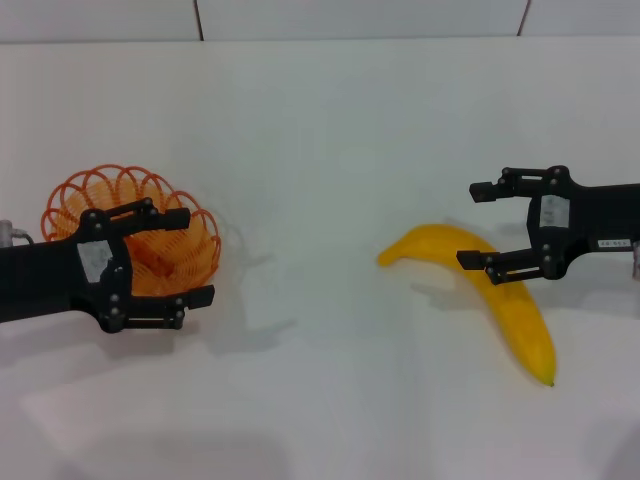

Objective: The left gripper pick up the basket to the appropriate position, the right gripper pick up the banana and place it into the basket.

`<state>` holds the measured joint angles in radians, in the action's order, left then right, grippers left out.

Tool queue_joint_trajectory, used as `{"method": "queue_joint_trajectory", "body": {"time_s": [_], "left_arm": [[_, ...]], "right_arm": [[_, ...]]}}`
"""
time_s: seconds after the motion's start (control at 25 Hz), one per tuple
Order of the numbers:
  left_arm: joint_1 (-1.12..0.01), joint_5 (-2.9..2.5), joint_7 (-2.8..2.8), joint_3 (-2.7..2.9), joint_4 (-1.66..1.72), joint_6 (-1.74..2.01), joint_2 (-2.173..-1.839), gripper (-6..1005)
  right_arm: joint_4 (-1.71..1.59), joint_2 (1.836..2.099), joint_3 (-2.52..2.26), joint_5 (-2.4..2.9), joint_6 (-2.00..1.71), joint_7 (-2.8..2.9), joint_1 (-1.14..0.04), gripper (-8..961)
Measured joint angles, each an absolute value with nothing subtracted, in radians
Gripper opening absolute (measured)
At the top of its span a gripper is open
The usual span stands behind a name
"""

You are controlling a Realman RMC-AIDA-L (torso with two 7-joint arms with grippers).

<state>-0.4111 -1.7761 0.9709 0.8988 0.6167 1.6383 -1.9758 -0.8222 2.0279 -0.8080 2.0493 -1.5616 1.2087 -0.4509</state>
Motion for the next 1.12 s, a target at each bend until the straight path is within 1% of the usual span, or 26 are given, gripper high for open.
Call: {"method": "queue_joint_trajectory", "body": {"time_s": [0.6,0.84,1.12], "left_arm": [[-0.411,-1.774,0.999,0.846,0.617,1.638,-1.979,903],[-0.410,-1.780,1.197,0.624,0.679,1.626,-1.976,898],[-0.405,-1.846,1.575,0.589,0.868,1.514,-1.962,891]], "right_arm": [[-0.822,2.028,-0.811,2.049,-1.559,1.209,-0.453,862],[-0.822,2.028,-0.811,2.049,-1.559,1.209,-0.453,862],[-0.821,2.028,-0.816,2.049,-1.560,1.209,-0.453,862]]}}
